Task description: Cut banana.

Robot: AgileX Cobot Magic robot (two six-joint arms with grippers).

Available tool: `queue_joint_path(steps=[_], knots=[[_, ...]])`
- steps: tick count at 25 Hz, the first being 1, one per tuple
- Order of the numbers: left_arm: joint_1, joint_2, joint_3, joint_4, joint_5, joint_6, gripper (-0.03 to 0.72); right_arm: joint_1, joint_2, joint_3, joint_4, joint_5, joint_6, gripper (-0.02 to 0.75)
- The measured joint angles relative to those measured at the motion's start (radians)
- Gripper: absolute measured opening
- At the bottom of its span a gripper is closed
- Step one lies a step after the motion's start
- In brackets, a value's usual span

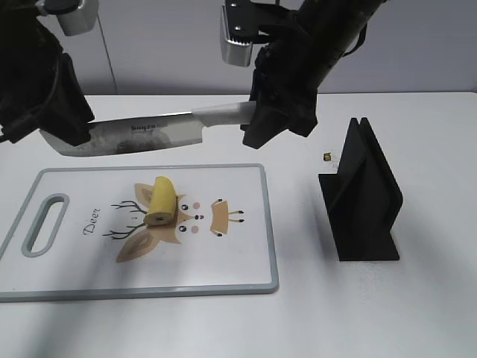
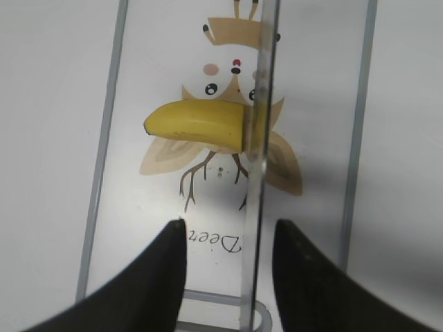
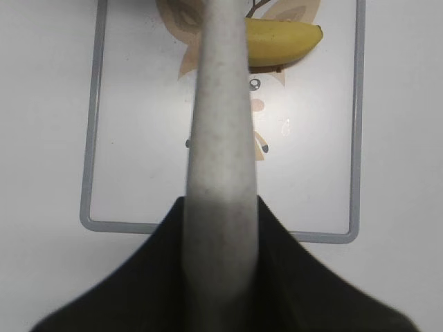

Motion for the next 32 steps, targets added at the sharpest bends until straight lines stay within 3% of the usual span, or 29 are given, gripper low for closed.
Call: queue_joint_path(steps=[6, 10, 15, 16, 23, 32], knots=[[0.000, 0.010, 0.000, 0.008, 0.000, -0.009, 0.373, 0.000, 0.000, 0.000, 0.003, -0.001, 0.000, 0.167], [0.000, 0.030, 0.000, 0.008, 0.000, -0.014, 0.298, 0.000, 0.000, 0.000, 0.005, -0.001, 0.000, 0.167], [0.000, 0.030, 0.000, 0.015, -0.019, -0.061, 0.039, 0.000, 0.000, 0.000, 0.007, -0.018, 0.009, 0.167], [-0.001, 0.030, 0.000, 0.021, -0.024, -0.072, 0.016, 0.000, 0.000, 0.000, 0.007, -0.020, 0.024, 0.167], [-0.052, 0.030, 0.008, 0.086, -0.076, -0.117, 0.002, 0.001, 0.015, -0.002, -0.049, -0.011, 0.113, 0.167], [-0.094, 0.040, 0.155, 0.110, -0.259, -0.196, 0.000, 0.002, 0.083, 0.010, -0.123, -0.014, 0.125, 0.171]])
